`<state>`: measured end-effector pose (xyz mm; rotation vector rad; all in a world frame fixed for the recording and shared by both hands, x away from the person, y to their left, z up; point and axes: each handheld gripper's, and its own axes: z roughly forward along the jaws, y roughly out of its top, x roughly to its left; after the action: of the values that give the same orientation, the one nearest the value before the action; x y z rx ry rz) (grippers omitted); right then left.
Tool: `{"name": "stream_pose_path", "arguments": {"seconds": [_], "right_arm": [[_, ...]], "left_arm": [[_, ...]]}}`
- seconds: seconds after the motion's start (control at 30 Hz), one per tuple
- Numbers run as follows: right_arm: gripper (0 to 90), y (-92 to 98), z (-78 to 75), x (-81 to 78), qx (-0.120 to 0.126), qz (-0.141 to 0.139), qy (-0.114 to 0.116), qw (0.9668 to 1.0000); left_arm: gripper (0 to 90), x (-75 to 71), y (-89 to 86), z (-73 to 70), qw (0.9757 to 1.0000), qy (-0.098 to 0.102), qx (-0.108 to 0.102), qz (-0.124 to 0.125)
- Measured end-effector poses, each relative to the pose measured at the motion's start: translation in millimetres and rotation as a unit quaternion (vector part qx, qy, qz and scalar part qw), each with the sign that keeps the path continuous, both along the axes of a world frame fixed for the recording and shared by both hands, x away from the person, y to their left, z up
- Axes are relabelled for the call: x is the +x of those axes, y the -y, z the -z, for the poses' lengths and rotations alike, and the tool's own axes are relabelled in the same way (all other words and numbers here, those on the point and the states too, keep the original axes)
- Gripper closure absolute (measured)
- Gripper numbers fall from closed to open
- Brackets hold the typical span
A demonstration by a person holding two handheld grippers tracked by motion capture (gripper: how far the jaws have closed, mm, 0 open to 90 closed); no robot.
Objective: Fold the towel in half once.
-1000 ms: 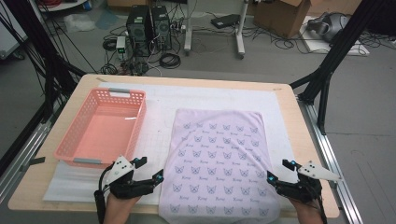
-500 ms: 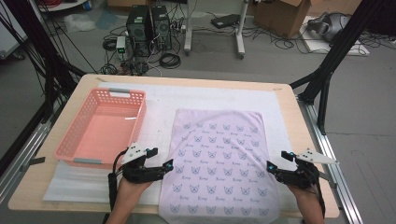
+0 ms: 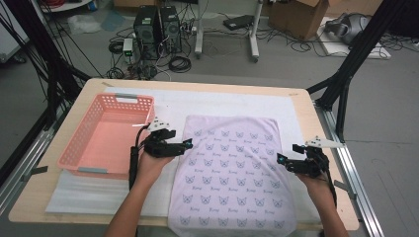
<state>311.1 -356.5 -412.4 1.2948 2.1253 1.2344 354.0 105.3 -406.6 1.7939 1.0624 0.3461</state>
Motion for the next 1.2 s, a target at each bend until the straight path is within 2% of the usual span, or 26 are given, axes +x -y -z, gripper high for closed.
{"name": "stream_pose_path", "arguments": {"seconds": [0.07,0.13,0.27,0.33,0.37,0.4,0.5,0.6,0.63,0.67,0.73,0.77,0.8,0.83,0.87,0.9,0.93,0.97,1.03,1.13,1.2], "right_arm": [[18.0,-1.3,2.5,11.8,-0.010,0.004,-0.008,0.9999],[18.0,-1.0,5.8,21.9,-0.016,0.011,-0.020,0.9996],[18.0,2.1,16.3,43.8,-0.030,0.039,-0.049,0.9976],[18.4,3.1,22.4,53.5,-0.036,0.048,-0.065,0.9961],[19.4,2.6,24.7,57.0,-0.035,0.052,-0.074,0.9953],[22.3,1.8,26.4,59.7,-0.035,0.053,-0.078,0.9949],[29.5,-4.3,29.8,67.5,-0.042,0.044,-0.090,0.9941],[39.7,-10.5,28.2,72.4,-0.064,0.055,-0.089,0.9925],[46.2,-12.4,27.6,72.9,-0.079,0.060,-0.087,0.9912],[48.9,-14.5,27.1,73.1,-0.099,0.062,-0.081,0.9898],[55.3,-16.6,26.1,73.5,-0.102,0.065,-0.086,0.9889],[63.9,-18.2,25.1,73.3,-0.103,0.065,-0.088,0.9886],[74.5,-19.4,24.0,73.1,-0.105,0.057,-0.089,0.9889],[83.3,-21.4,23.1,72.6,-0.098,0.049,-0.097,0.9892],[84.0,-23.2,23.0,72.6,-0.101,0.044,-0.098,0.9891],[84.7,-24.8,22.5,72.7,-0.107,0.043,-0.096,0.9886],[85.2,-24.7,22.2,73.2,-0.107,0.042,-0.097,0.9886],[85.8,-23.4,22.2,73.9,-0.103,0.040,-0.097,0.9891],[86.2,-19.3,21.8,75.7,-0.100,0.047,-0.093,0.9895],[86.4,-12.1,21.5,80.2,-0.071,0.059,-0.087,0.9919],[86.4,-11.8,20.4,82.5,-0.074,0.062,-0.079,0.9922]], "left_arm": [[27.6,11.0,2.2,8.6,0.9998,-0.010,0.003,-0.015],[29.8,19.4,2.2,17.8,0.9992,-0.030,0.004,-0.028],[33.7,33.2,5.5,36.2,0.9969,-0.055,0.033,-0.047],[36.4,36.8,7.9,43.1,0.9959,-0.057,0.048,-0.052],[38.8,36.9,8.7,43.5,0.9960,-0.047,0.055,-0.053],[42.7,37.3,10.4,43.7,0.9958,-0.040,0.060,-0.057],[45.3,38.2,14.3,44.7,0.9949,-0.032,0.078,-0.055],[50.4,38.3,20.7,42.6,0.9907,-0.017,0.127,-0.046],[53.6,38.9,23.5,42.0,0.9907,-0.016,0.128,-0.041],[59.9,39.0,25.7,41.8,0.9905,-0.014,0.131,-0.040],[71.9,39.7,29.9,40.6,0.9903,-0.017,0.135,-0.031],[80.4,39.7,31.5,40.1,0.9906,-0.020,0.133,-0.022],[85.4,39.6,33.3,39.3,0.9897,-0.020,0.140,-0.022],[86.2,40.5,33.6,38.2,0.9896,-0.027,0.140,-0.024],[86.7,41.8,32.6,37.4,0.9902,-0.034,0.133,-0.026],[87.0,42.8,30.5,37.0,0.9908,-0.042,0.124,-0.036],[87.1,43.7,28.0,36.6,0.9903,-0.044,0.121,-0.053],[87.2,44.8,24.4,35.9,0.9903,-0.043,0.114,-0.067],[87.2,46.3,16.7,32.4,0.9921,-0.041,0.084,-0.084],[87.2,45.5,15.9,28.4,0.9929,-0.024,0.074,-0.089],[87.2,47.2,13.3,27.3,0.9932,-0.026,0.060,-0.097]]}}
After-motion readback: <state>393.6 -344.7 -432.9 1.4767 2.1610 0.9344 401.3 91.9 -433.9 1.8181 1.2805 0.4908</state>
